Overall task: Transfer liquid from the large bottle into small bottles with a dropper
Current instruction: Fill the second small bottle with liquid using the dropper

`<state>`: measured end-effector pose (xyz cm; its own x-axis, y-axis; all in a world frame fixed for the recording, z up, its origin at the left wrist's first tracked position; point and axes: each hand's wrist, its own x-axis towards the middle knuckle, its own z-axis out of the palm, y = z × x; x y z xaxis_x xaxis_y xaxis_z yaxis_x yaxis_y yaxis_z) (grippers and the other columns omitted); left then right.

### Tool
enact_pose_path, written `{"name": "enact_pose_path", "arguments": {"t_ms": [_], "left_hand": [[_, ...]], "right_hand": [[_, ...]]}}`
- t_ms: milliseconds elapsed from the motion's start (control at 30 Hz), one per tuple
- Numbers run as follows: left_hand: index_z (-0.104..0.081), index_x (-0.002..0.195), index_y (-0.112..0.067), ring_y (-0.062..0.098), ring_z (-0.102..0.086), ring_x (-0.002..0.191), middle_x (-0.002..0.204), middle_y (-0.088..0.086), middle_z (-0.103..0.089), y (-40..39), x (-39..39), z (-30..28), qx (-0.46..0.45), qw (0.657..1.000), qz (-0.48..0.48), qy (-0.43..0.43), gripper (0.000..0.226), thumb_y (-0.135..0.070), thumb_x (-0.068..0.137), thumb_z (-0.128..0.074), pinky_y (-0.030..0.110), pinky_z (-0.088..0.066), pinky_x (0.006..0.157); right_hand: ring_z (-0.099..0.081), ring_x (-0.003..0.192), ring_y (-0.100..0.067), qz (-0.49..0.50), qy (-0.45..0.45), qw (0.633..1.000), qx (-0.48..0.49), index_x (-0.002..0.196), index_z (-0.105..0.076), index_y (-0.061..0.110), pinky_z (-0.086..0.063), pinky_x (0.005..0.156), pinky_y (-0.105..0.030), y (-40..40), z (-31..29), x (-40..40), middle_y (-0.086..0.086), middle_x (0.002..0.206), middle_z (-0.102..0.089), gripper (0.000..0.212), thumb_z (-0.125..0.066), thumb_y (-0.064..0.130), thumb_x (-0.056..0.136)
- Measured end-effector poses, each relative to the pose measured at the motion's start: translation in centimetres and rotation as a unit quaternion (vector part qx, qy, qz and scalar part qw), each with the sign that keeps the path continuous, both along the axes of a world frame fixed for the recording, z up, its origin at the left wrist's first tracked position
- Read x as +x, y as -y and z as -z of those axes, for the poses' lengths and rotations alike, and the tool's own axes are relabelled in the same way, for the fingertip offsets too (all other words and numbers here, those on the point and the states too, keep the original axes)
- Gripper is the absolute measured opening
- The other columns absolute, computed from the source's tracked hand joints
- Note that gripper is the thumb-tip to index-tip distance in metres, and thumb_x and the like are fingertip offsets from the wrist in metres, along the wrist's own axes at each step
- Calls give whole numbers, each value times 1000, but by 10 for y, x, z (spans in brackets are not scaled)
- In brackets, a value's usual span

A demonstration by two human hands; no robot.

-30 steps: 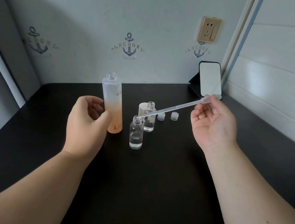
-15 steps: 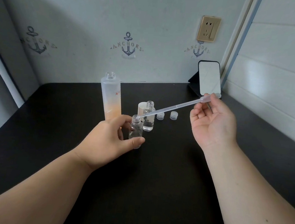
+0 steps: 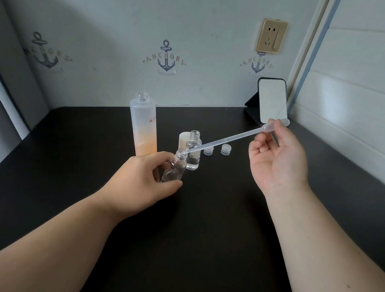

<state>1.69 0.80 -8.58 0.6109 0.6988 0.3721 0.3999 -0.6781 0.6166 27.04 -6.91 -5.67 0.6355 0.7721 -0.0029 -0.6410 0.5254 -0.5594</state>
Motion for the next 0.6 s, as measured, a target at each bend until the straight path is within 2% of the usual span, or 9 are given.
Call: {"name": "enact_pose_path", "arguments": {"t_ms": [433, 600], "left_hand": [[-62, 100, -48, 2, -60, 70, 78, -26, -63, -5, -1, 4, 0, 1000, 4, 1, 27, -46, 77, -76, 7, -40, 60], [-62, 100, -49, 2, -61, 74, 82, -26, -64, -5, -2, 4, -7, 1000, 7, 0, 27, -46, 78, -76, 8, -43, 64]], "right_hand": [[-51, 52, -9, -8, 9, 1000, -2, 85, -75, 7, -42, 51, -19, -1, 0, 1, 0, 73, -68, 13, -66, 9, 94], [-48, 50, -8, -12, 14, 1000, -4, 89, -74, 7, -41, 49, -17, -1, 1, 2, 0, 73, -68, 11, -65, 9, 95]]}}
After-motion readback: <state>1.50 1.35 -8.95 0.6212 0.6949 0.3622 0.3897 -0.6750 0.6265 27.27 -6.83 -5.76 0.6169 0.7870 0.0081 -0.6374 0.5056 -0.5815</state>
